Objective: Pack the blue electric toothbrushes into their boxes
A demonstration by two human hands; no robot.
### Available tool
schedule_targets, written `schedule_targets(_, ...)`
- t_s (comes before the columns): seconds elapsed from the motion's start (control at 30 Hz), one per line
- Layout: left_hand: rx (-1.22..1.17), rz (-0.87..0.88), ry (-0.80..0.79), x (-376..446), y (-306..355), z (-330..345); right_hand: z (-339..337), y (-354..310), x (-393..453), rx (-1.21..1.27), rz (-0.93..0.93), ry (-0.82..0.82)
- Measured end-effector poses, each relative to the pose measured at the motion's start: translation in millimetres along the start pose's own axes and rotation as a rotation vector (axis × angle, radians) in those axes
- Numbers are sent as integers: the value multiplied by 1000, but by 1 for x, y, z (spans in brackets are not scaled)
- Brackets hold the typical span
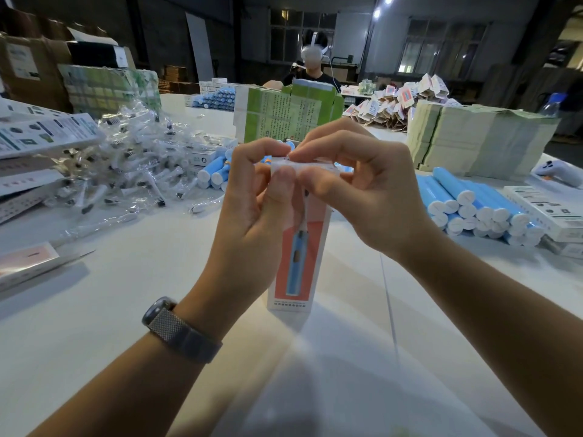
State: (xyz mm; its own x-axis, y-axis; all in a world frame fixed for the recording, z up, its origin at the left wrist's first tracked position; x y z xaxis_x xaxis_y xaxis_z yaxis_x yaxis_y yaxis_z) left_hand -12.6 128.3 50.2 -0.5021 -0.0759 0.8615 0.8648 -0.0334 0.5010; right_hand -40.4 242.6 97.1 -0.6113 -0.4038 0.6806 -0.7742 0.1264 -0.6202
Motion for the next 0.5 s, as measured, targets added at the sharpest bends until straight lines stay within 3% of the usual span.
schedule_targets(0.5,123,77,-76,-1,2,1,-10,-13,3,-49,35,89)
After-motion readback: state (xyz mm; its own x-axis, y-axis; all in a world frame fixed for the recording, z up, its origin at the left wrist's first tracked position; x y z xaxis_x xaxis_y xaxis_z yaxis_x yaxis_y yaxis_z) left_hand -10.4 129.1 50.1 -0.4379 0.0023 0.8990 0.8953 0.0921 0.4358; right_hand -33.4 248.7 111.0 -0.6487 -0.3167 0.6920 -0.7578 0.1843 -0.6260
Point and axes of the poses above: each hand's wrist, its own x-axis towards the middle knuckle, its own z-axis out of the palm, y = z × x, the point moved 7 cm from there along x, towards the middle knuckle, and after that the axes turned 11 degrees about z, right-handed, at the moved point
